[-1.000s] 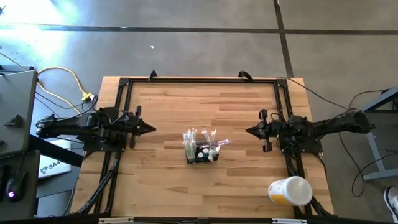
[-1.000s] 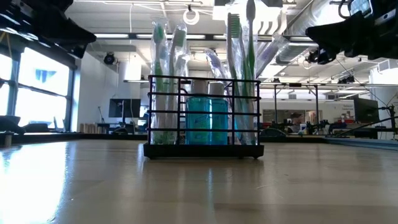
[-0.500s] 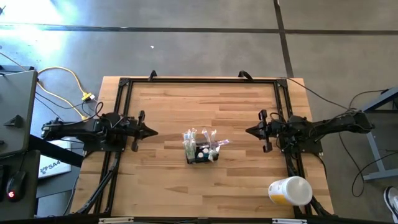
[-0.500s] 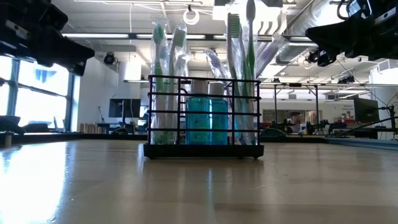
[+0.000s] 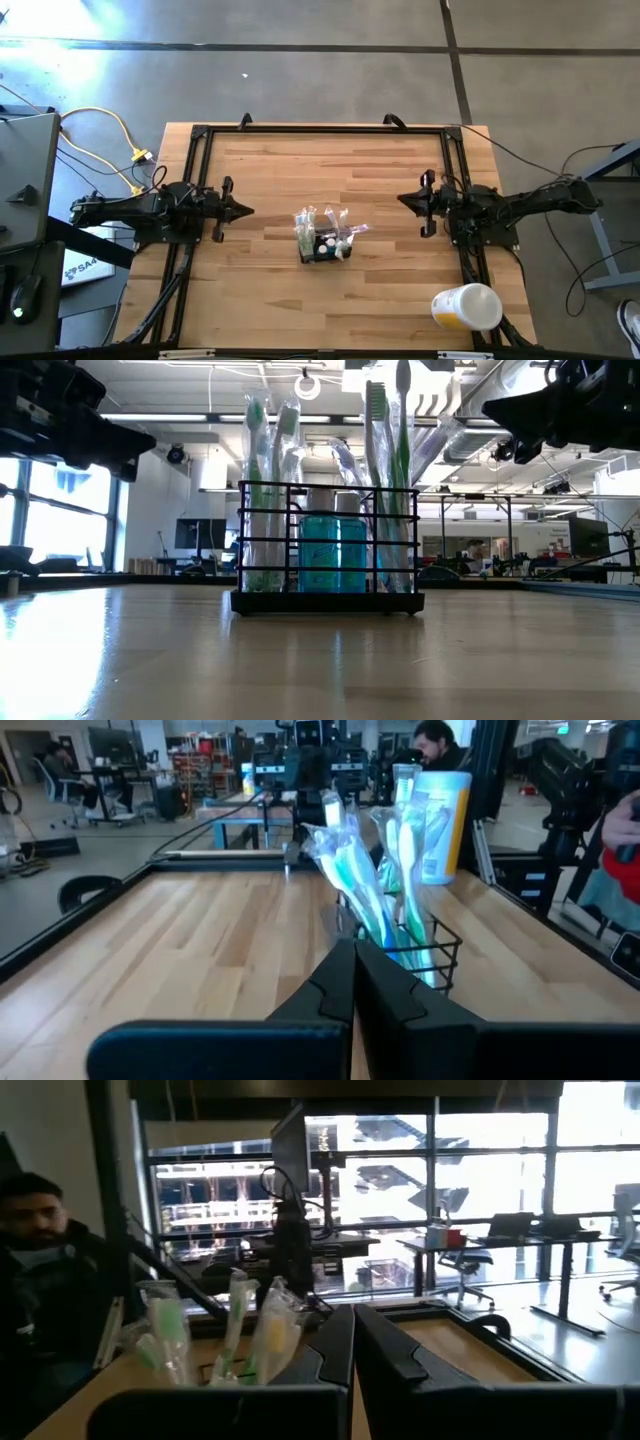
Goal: Pick & Place toothbrushing station
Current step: Return to Home Position
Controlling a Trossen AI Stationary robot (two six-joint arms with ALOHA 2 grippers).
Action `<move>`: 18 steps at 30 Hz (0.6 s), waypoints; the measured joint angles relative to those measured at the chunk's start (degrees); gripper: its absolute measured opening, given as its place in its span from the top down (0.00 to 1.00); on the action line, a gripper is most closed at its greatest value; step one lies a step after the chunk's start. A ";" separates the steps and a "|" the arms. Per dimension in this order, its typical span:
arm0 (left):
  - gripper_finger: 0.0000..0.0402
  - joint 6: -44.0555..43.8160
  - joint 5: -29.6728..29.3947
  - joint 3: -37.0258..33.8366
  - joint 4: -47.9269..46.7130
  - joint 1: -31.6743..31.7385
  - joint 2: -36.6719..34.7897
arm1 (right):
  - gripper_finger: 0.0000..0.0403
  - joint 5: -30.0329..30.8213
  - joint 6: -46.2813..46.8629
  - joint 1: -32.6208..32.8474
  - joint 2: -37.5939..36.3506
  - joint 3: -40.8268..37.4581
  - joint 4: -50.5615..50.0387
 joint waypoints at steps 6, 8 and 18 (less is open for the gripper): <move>1.00 -0.19 -0.67 -0.07 -0.53 0.00 0.04 | 1.00 1.76 -0.54 0.00 0.29 -0.02 -0.15; 1.00 -0.97 -0.75 -0.09 -1.05 0.00 0.04 | 1.00 -0.88 -1.06 0.00 0.40 -0.02 -0.17; 1.00 -1.31 -2.59 -0.15 -1.40 0.00 0.07 | 1.00 -0.59 0.28 0.00 0.46 -0.08 -5.54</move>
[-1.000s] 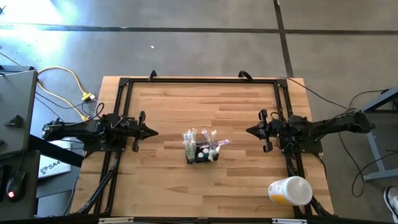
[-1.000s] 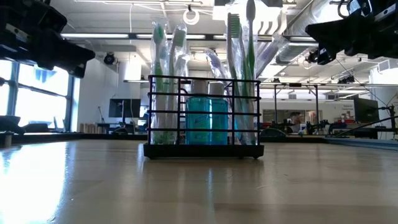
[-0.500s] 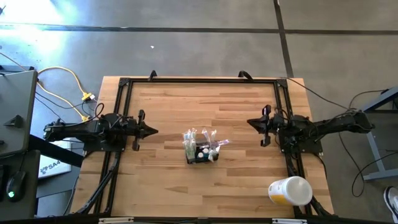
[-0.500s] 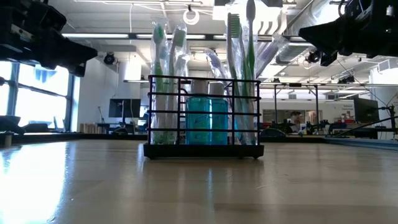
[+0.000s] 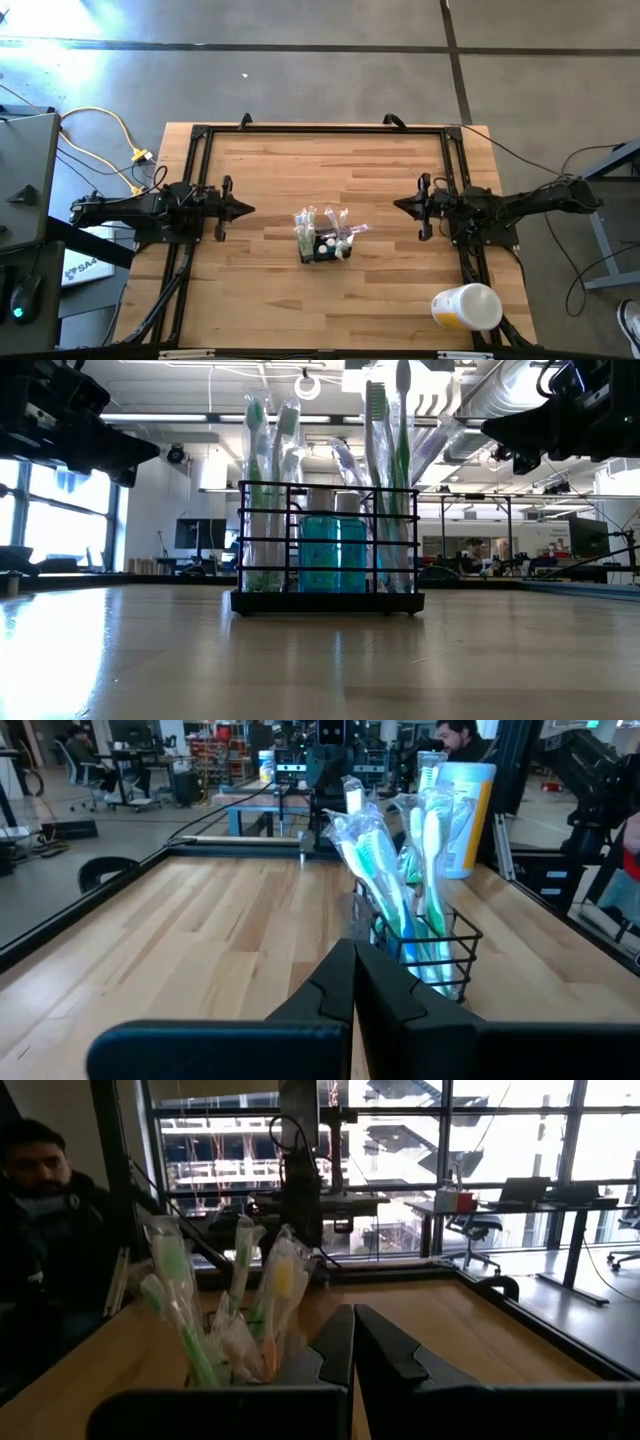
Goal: Pick & Place toothbrushing station
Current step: Return to Home Position
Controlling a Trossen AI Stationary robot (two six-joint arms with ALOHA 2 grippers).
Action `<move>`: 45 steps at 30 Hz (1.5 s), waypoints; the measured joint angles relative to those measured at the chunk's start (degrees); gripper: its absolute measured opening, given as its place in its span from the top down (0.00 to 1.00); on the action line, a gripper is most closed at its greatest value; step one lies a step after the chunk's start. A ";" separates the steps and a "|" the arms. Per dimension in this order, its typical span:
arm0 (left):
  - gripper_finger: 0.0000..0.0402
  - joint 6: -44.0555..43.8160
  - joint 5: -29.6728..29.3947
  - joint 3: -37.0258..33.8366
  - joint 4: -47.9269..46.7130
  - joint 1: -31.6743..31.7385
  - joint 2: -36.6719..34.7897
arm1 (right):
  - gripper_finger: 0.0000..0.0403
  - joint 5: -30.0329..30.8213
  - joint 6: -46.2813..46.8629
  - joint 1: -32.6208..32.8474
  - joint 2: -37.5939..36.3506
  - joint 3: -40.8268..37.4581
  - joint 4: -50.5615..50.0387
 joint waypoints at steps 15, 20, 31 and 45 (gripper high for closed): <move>1.00 0.00 0.02 -0.04 -0.04 0.00 0.00 | 1.00 -4.73 2.28 0.02 0.02 -0.03 -15.79; 1.00 0.00 0.02 -0.07 -0.07 0.00 0.00 | 1.00 -4.11 4.53 0.00 0.02 -0.03 -19.63; 1.00 0.00 0.04 -0.07 -0.07 0.00 0.00 | 1.00 -4.56 4.46 0.00 0.07 -0.03 -20.97; 1.00 0.00 0.07 -0.07 -0.09 0.00 0.00 | 1.00 -4.48 4.44 0.52 -0.69 -0.03 -21.06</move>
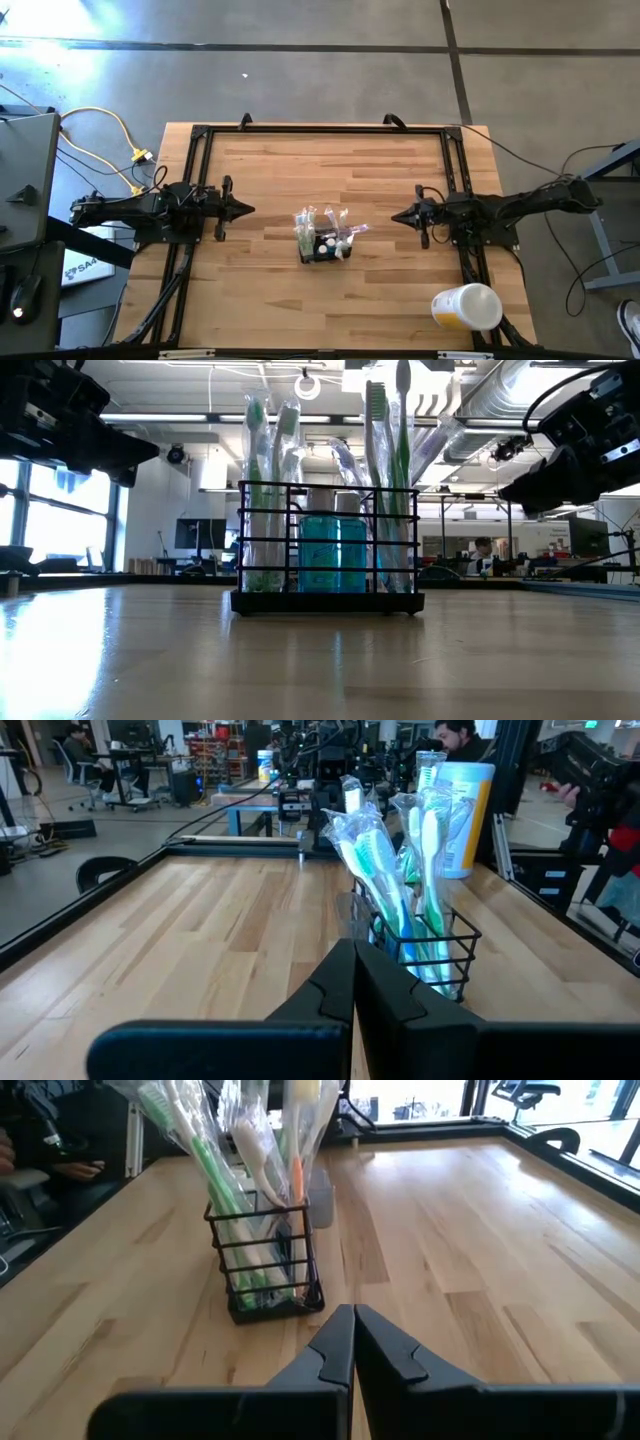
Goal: Pick & Place toothbrushing station
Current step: Return to Home Position
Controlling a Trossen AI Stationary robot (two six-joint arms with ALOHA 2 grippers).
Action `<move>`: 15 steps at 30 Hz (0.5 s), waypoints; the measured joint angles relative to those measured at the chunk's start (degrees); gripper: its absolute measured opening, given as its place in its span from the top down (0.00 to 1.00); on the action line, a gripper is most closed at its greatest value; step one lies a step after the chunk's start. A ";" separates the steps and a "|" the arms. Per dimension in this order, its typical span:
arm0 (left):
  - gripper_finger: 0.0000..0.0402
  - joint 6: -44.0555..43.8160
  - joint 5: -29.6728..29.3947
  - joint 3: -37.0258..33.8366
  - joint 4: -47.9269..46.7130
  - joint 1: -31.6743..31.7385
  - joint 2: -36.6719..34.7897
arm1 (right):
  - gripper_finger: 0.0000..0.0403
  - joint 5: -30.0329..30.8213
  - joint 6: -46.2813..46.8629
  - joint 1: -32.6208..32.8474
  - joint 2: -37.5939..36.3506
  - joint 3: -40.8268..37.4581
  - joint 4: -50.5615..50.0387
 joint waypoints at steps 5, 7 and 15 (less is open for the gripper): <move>1.00 0.00 0.02 0.00 0.00 0.00 0.02 | 1.00 0.05 0.00 0.02 -2.47 0.00 -0.08; 1.00 0.00 0.00 0.00 0.00 0.00 0.02 | 1.00 0.03 0.00 0.02 -4.49 0.00 -0.08; 1.00 0.00 0.02 0.00 0.00 0.00 0.02 | 1.00 0.12 0.00 0.02 -13.63 0.00 -0.07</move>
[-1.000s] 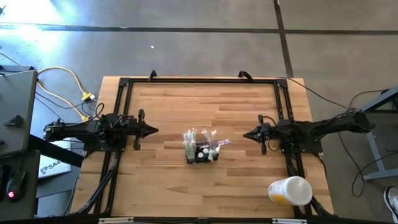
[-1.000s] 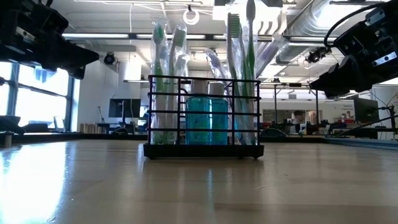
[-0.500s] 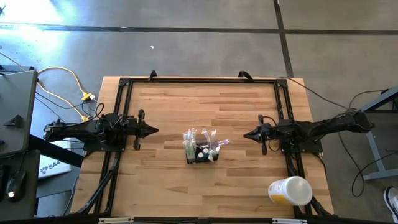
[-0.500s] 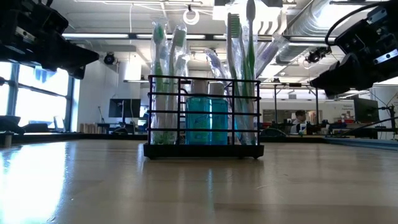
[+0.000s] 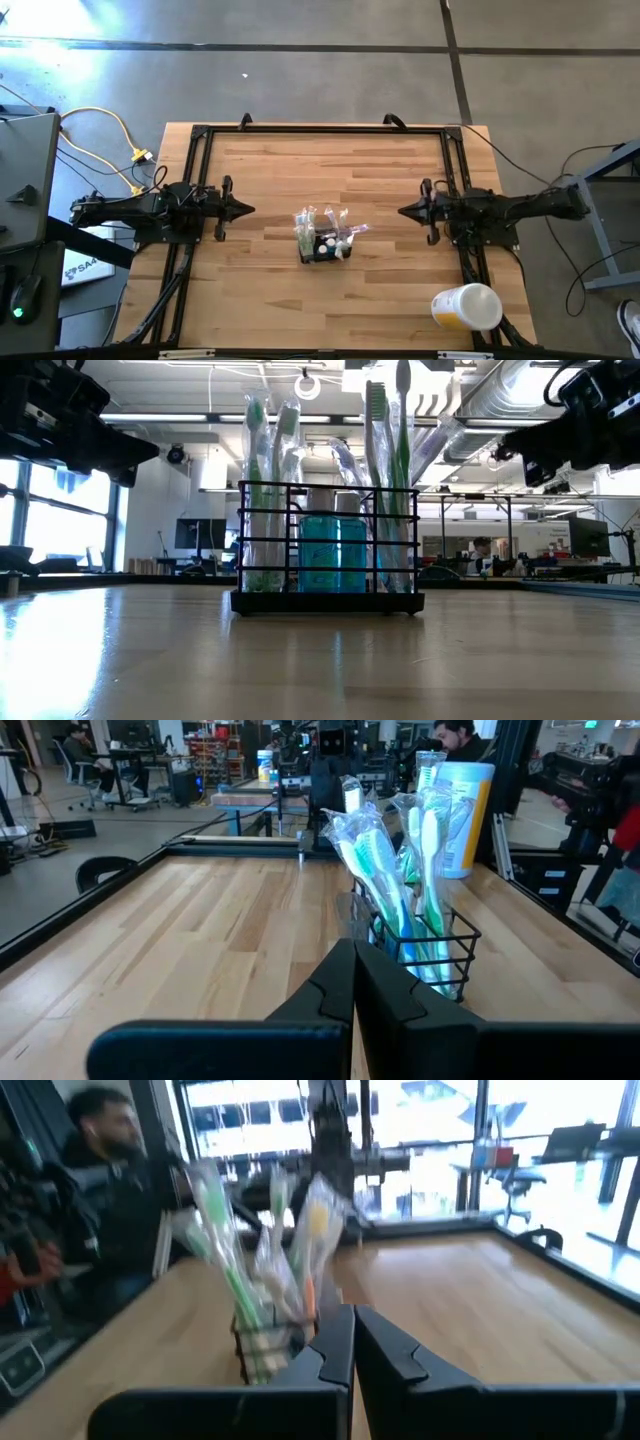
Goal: Pick & Place toothbrushing station
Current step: Return to Home Position
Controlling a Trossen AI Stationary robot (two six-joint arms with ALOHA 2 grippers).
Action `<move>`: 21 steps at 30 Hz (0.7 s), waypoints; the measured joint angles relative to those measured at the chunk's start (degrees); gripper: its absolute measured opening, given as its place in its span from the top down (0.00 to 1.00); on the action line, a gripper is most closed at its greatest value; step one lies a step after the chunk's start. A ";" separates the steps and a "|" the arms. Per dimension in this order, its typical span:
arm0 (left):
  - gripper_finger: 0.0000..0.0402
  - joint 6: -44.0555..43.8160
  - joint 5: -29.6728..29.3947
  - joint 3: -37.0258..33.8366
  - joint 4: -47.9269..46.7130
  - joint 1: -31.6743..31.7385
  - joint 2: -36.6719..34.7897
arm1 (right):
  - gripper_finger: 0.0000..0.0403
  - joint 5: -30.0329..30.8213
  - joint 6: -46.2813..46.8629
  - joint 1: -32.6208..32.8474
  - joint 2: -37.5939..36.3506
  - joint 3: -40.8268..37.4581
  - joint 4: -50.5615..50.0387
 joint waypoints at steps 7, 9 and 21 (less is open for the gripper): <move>1.00 0.00 0.00 0.00 0.00 0.00 0.00 | 1.00 0.00 0.00 0.00 -6.84 0.00 0.07; 1.00 0.00 0.00 0.00 0.00 0.00 0.00 | 1.00 0.00 0.00 0.00 -8.26 -0.02 -0.02; 1.00 0.00 0.00 0.00 0.00 0.00 0.00 | 1.00 0.00 0.00 0.00 -9.90 -0.02 0.00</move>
